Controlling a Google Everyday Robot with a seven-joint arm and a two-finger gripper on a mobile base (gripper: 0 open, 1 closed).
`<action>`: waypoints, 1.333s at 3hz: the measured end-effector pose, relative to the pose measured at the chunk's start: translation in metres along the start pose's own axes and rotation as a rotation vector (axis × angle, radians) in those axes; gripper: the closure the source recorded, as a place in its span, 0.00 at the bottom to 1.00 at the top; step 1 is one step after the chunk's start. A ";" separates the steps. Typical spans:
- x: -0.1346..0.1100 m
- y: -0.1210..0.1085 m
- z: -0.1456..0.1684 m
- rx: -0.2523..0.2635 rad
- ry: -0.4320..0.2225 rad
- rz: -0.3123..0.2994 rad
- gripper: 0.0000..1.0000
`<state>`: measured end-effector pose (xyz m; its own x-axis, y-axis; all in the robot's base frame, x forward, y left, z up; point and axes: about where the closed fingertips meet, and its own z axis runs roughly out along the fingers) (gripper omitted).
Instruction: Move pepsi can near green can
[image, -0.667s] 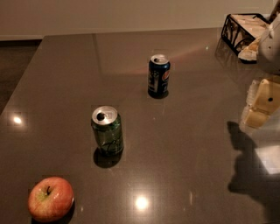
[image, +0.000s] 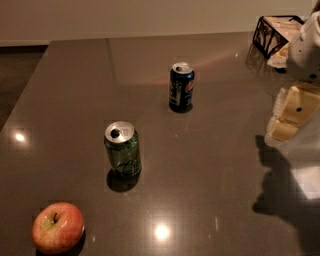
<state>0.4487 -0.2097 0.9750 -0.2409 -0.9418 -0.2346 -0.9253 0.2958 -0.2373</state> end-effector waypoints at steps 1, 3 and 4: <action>-0.023 -0.017 0.018 0.002 -0.056 0.049 0.00; -0.065 -0.083 0.068 0.047 -0.194 0.194 0.00; -0.083 -0.115 0.090 0.055 -0.263 0.247 0.00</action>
Offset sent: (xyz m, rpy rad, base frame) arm 0.1178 0.0610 -0.0309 0.2549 -0.0837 -0.1381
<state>0.6014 -0.1506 0.9368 -0.3652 -0.7693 -0.5243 -0.8294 0.5246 -0.1921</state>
